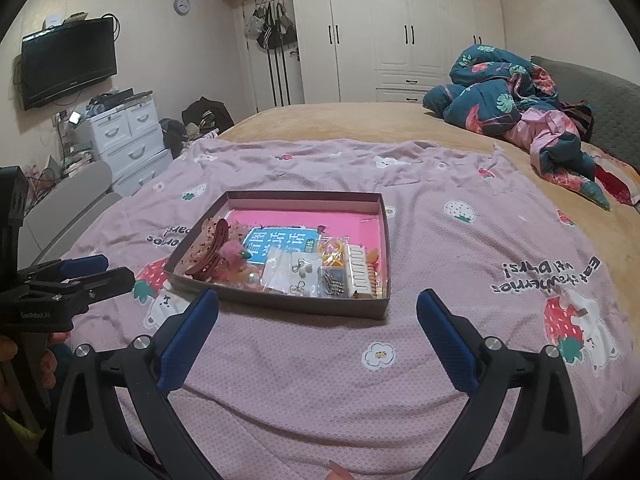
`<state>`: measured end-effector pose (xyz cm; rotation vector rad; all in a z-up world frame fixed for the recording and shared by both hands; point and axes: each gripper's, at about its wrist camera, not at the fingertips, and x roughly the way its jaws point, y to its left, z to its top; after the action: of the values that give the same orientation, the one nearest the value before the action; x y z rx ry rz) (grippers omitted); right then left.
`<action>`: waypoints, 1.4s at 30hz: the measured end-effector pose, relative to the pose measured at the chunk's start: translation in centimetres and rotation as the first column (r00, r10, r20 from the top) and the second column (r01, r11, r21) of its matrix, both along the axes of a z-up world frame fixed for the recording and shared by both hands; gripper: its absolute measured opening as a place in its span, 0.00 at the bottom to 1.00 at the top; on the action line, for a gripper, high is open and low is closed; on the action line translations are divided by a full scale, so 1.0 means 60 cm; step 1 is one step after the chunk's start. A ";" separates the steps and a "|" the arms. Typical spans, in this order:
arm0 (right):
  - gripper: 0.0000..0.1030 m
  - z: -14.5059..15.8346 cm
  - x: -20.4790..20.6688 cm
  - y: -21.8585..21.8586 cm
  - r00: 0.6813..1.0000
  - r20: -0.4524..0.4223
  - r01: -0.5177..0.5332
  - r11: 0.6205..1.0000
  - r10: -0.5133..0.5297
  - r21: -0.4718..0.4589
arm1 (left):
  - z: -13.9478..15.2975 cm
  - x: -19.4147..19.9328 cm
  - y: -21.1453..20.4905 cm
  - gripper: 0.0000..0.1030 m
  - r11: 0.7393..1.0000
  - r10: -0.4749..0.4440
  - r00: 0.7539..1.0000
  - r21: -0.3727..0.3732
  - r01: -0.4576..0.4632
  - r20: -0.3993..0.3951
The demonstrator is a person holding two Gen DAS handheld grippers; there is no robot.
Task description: Organize jewelry
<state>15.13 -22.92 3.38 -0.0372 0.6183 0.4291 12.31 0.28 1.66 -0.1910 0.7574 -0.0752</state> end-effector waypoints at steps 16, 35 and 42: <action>0.96 0.003 -0.001 -0.006 1.000 0.001 0.007 1.000 -0.007 0.001 | -0.002 -0.006 0.001 0.91 1.000 -0.001 1.000 0.002 0.001 -0.004; 0.96 0.004 0.000 -0.002 1.000 -0.004 0.002 1.000 -0.002 0.006 | -0.001 -0.007 0.003 0.91 1.000 0.002 1.000 0.007 -0.002 -0.004; 0.96 0.005 -0.001 0.000 1.000 -0.003 0.000 1.000 0.000 0.007 | 0.000 -0.007 0.006 0.91 1.000 0.003 1.000 0.010 -0.003 -0.006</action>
<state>15.09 -22.93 3.66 -0.0301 0.6196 0.4309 11.88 0.62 1.67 -0.1831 0.7633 -0.0677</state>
